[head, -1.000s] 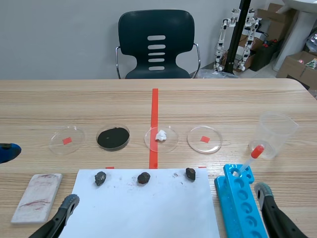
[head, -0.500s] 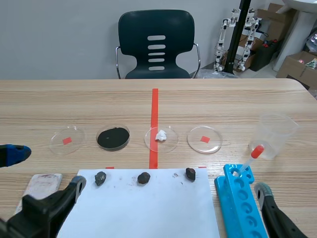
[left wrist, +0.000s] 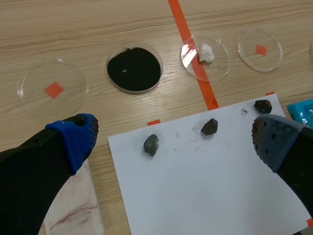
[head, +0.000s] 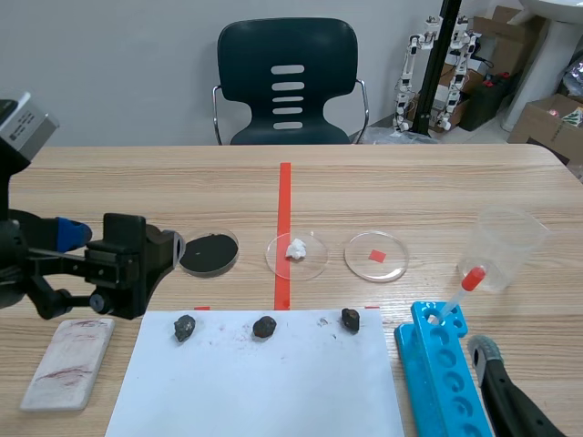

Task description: Pick up the left mineral with the left hand

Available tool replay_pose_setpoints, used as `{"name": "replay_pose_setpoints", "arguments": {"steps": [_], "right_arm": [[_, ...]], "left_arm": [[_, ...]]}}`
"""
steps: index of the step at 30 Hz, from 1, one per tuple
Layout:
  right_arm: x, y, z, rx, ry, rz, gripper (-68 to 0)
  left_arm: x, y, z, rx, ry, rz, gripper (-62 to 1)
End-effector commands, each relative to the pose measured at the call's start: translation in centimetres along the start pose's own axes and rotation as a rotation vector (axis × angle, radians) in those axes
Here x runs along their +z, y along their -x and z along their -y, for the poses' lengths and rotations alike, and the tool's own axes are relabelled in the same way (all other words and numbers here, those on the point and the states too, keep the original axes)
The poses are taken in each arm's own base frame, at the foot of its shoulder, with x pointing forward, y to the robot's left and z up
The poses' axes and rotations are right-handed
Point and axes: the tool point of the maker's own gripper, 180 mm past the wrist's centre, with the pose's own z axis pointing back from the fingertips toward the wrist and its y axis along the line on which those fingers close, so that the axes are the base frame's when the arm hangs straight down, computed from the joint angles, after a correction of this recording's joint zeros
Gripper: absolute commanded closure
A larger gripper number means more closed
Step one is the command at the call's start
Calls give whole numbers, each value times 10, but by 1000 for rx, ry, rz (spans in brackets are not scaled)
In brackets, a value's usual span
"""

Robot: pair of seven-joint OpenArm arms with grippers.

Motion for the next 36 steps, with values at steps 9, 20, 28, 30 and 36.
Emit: {"name": "replay_pose_setpoints", "arguments": {"steps": [9, 20, 28, 30, 36], "right_arm": [[-3, -9, 3, 2, 11, 36, -679], [-3, -9, 3, 2, 11, 36, -679], [-3, -9, 3, 2, 11, 36, -679], [-3, -9, 3, 2, 11, 36, -679], [-3, -9, 3, 2, 11, 36, -679]], "left_arm": [[-41, 18, -3, 161, -76, -177, -623], [-76, 49, 0, 209, -201, -368, -623], [-94, 62, 7, 174, -217, -445, -623], [-97, 64, 5, 176, -240, -455, -623], [-103, 79, -4, 156, -303, -517, -623]]}}
